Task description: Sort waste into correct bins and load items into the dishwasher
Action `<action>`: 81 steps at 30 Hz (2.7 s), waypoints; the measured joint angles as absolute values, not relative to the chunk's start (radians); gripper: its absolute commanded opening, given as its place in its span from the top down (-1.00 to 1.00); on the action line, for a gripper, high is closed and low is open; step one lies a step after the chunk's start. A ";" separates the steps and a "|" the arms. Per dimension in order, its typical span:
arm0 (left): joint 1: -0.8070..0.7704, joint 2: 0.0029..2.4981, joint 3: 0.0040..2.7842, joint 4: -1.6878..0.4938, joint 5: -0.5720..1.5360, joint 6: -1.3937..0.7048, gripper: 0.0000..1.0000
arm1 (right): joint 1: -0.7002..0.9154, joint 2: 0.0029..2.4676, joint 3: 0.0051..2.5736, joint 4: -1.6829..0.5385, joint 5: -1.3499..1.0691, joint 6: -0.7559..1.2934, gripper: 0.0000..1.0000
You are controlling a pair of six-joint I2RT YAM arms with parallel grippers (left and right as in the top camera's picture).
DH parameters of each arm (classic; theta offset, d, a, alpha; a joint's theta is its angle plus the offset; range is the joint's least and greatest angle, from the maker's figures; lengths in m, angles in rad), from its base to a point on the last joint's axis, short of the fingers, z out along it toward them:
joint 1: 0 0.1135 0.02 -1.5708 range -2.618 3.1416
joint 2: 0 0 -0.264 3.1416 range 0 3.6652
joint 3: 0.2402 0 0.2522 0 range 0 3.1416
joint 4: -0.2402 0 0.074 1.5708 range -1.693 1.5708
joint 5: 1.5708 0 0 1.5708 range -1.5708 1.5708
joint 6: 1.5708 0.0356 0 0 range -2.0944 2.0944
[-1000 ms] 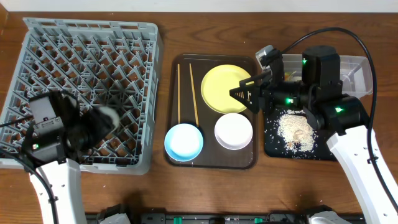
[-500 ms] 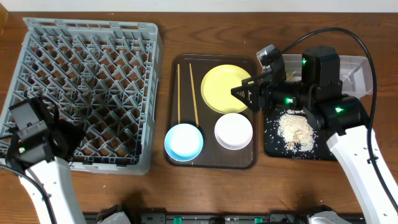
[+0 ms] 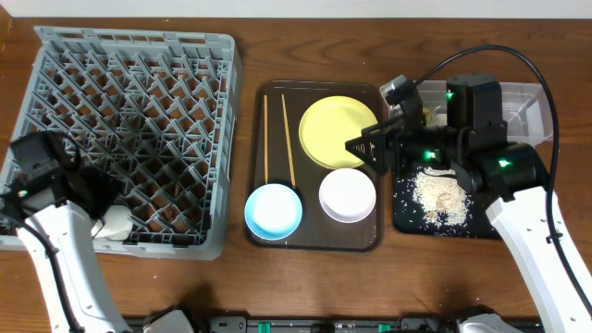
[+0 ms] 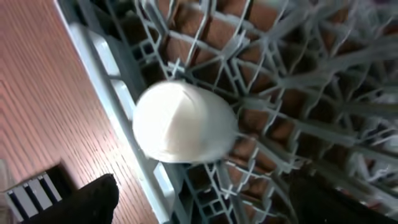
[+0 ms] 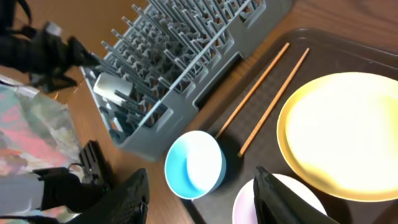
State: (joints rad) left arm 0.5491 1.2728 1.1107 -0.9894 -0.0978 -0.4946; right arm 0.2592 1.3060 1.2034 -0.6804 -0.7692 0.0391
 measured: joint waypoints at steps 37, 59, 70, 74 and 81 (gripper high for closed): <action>-0.022 1.031 1.248 -1.039 0.545 0.057 -0.96 | 0.434 1.306 1.203 -0.689 -0.344 0.209 -0.99; -0.022 1.045 1.248 -1.039 0.543 0.057 -0.96 | 0.383 0.860 1.001 -0.505 -0.022 -0.049 -0.98; -0.022 1.045 1.249 -1.039 0.543 0.057 -0.96 | 0.278 0.355 0.374 -0.147 0.039 -0.074 -0.99; -0.022 1.045 1.249 -1.039 0.543 0.057 -0.96 | 0.231 0.193 0.221 -0.112 0.006 -0.075 -0.98; -0.022 1.045 1.249 -1.040 0.543 0.057 -0.96 | 0.184 0.020 0.038 -0.025 -0.075 -0.078 -0.99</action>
State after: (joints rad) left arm -0.0219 1.0454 1.2488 -1.0397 0.5430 0.0570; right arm 0.1841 0.0200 0.0376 -0.0250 -0.0750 -0.0776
